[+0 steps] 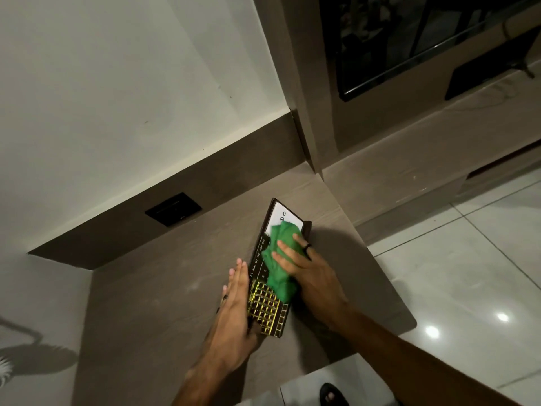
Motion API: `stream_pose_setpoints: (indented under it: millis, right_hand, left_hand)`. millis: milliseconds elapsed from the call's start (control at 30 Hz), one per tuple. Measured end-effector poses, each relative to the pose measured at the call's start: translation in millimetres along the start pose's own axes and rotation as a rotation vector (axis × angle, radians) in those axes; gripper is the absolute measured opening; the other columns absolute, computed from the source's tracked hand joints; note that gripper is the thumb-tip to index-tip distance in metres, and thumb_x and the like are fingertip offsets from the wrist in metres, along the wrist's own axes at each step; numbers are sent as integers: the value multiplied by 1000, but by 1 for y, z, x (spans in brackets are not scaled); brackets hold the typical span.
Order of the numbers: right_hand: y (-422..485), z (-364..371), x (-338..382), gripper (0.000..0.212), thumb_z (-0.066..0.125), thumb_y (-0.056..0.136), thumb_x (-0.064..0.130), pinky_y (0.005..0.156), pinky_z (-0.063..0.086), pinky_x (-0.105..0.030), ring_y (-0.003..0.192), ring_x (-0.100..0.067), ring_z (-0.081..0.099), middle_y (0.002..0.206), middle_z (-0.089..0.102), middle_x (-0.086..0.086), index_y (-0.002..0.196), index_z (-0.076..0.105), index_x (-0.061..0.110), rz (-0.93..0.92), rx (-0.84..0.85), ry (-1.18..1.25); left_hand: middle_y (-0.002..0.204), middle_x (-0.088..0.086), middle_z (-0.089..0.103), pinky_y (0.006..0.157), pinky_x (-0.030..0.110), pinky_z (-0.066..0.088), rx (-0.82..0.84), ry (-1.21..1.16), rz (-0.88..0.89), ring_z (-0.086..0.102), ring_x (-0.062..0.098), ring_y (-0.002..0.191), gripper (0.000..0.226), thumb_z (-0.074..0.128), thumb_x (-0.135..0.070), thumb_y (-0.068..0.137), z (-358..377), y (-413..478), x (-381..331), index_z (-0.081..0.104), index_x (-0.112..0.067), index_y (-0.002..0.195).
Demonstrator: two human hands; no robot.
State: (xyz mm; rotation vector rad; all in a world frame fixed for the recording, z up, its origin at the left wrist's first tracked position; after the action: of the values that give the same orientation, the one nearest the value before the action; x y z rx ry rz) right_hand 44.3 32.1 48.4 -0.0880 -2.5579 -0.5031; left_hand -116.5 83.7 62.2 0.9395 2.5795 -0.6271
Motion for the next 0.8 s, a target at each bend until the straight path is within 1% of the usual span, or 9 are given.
stream_pose_setpoints:
  millis: [67, 133, 233, 300, 433, 533, 633, 733, 800]
  right_hand:
    - [-17, 12, -5, 66, 75, 78, 8, 96, 51, -44, 138, -35, 37, 149, 47, -1, 139, 53, 19, 97, 101, 38]
    - [-30, 25, 13, 55, 54, 92, 10, 106, 42, -43, 145, -35, 21, 156, 35, 3, 145, 45, 23, 3, 175, 89]
    - [-8, 8, 30, 46, 53, 85, 2, 107, 39, -52, 134, -44, 40, 140, 56, -10, 130, 61, 9, -157, 3, 155]
    - [6, -3, 16, 47, 61, 82, -2, 107, 38, -50, 132, -43, 41, 137, 58, -12, 128, 62, 7, -92, -59, 135]
    - [-25, 19, -3, 53, 66, 88, 9, 104, 45, -42, 141, -36, 32, 152, 43, -1, 138, 54, 23, 123, 134, 152]
    - [-56, 39, 18, 53, 79, 74, 21, 97, 50, -44, 130, -34, 50, 138, 59, 0, 125, 64, 24, -168, 215, 126]
    - [-33, 27, -28, 46, 55, 92, 14, 105, 43, -48, 136, -23, 43, 146, 50, 6, 136, 55, 28, -33, 105, 57]
    - [14, -4, -88, 51, 41, 92, 12, 98, 47, -50, 138, -35, 36, 153, 41, 0, 141, 49, 25, 333, -33, -142]
    - [28, -10, -87, 54, 49, 89, 11, 96, 48, -50, 136, -39, 37, 153, 41, -6, 142, 46, 20, 393, -55, -224]
  left_hand:
    - [162, -14, -26, 124, 38, -10, -7, -12, 1, -23, 6, 150, 122, 68, -4, 78, 0, 0, 0, -27, -33, 149]
    - [161, -16, -27, 124, 36, -10, -9, -16, 13, -24, 4, 149, 120, 67, -6, 78, 1, -1, 0, -27, -34, 148]
    - [160, -17, -26, 123, 31, -9, -3, -20, 26, -22, 4, 150, 119, 67, -7, 78, 3, -1, 2, -26, -34, 148]
    - [161, -18, -26, 121, 31, -11, 3, -24, 17, -22, 4, 150, 122, 68, -4, 78, 2, -1, 3, -27, -36, 148]
    - [160, -20, -27, 123, 37, -11, 4, -34, -3, -21, 5, 150, 125, 68, -3, 77, 2, 0, 5, -29, -39, 146]
    - [158, -23, -28, 123, 37, -11, 15, -29, -10, -21, 5, 150, 125, 68, -3, 78, 3, 1, 6, -31, -40, 145]
    - [159, -23, -28, 123, 37, -11, 10, -36, -4, -21, 4, 150, 125, 67, -1, 77, 2, 0, 4, -30, -40, 146]
    - [161, -18, -27, 124, 39, -10, 13, -29, -8, -20, 6, 151, 123, 66, 0, 78, 1, 0, 3, -29, -38, 147]
    - [161, -16, -26, 124, 40, -10, 15, -33, -7, -19, 8, 151, 123, 67, 0, 78, 0, 1, 3, -29, -36, 147]
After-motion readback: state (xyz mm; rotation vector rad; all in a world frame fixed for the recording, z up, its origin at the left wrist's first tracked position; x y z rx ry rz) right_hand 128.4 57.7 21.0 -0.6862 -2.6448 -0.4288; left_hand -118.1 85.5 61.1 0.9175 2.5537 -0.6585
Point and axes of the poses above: each hand's wrist, its own y-axis towards the middle knuckle, its own z-axis out of the palm, x = y × z, the point moved 6 cm from there along y, towards the middle knuckle
